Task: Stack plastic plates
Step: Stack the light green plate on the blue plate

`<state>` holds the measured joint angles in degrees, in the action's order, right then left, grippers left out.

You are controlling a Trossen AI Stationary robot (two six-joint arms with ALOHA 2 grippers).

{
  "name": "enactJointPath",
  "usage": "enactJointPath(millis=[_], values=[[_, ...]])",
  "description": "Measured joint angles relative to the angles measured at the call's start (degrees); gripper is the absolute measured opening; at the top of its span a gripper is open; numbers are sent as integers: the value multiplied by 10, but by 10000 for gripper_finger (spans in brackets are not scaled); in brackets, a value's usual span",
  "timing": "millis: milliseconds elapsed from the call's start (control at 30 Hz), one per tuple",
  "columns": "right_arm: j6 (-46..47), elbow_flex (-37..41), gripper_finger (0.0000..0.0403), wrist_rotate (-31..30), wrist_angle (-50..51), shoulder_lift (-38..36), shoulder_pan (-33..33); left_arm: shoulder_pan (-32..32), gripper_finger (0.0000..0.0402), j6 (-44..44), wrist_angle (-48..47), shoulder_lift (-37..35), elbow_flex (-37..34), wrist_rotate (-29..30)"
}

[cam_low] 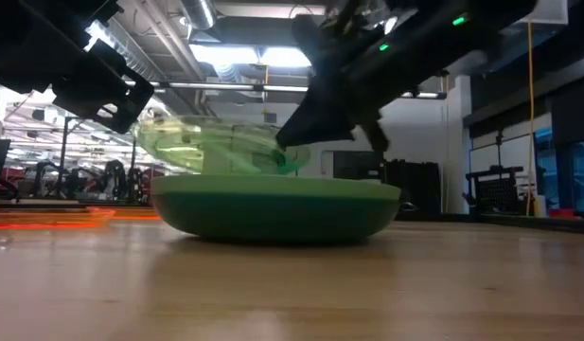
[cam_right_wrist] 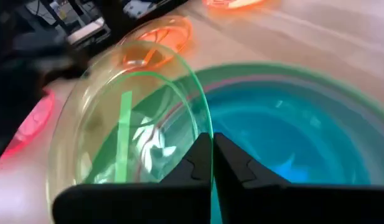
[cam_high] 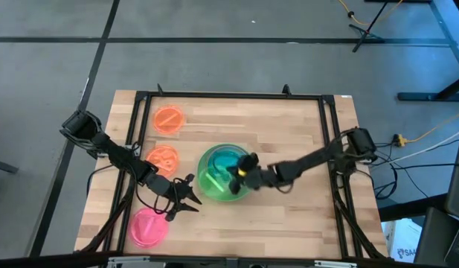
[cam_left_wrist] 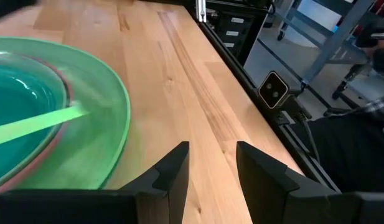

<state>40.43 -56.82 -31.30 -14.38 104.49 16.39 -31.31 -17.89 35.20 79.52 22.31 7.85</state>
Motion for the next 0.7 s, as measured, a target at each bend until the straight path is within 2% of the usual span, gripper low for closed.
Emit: enactJointPath(millis=[133, 333, 567, 700], values=[[-7, 0, 1, 37, 10, 0, -43, 0, 126, 0, 0, 0, 0, 0], [-10, 0, 1, 48, 93, -1, -79, 8, 126, 26, 0, 0, 0, 9], [-33, 0, 1, 79, 165, -1, -99, 29, 126, 35, 7, 0, 0, 14], [-64, 0, 18, 77, 179, -2, -96, 42, 126, 35, 13, 0, 0, 51]])
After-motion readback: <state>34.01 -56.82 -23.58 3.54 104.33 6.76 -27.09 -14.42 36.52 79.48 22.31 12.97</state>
